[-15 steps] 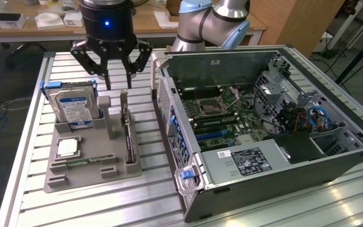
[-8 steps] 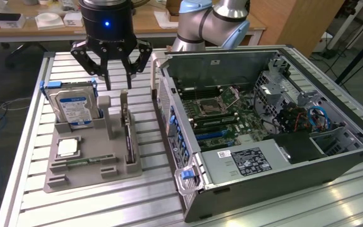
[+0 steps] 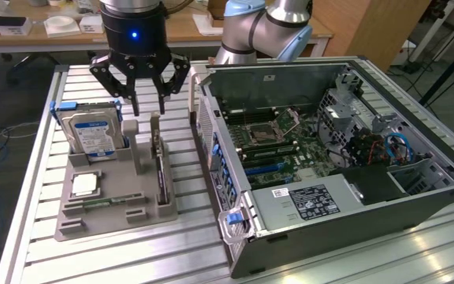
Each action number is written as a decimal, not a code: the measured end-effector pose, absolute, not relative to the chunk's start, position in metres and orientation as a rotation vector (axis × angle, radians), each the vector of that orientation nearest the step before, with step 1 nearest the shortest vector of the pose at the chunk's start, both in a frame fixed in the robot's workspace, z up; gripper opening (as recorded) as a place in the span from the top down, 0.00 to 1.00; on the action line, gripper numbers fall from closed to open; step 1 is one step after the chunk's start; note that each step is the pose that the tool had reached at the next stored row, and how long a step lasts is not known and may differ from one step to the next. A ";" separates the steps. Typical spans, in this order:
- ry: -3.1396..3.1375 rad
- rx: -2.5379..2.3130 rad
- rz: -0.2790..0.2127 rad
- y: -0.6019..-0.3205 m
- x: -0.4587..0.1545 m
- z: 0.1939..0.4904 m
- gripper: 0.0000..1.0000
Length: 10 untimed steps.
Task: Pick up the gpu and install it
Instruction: 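Pick up the gpu and move the gpu toward the slot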
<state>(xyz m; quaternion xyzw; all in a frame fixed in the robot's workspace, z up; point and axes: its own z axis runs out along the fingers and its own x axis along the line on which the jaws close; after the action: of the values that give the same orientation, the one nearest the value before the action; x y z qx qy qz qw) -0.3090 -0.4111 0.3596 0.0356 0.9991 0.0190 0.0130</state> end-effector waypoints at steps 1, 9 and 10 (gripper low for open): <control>3.113 0.111 0.059 -0.411 -0.309 0.358 0.53; 3.113 0.111 0.059 -0.417 -0.309 0.346 0.53; 3.113 0.110 0.059 -0.418 -0.309 0.345 0.53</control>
<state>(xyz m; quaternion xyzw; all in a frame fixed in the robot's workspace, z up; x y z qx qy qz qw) -0.3088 -0.4184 0.3454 0.0354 0.9991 0.0190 0.0130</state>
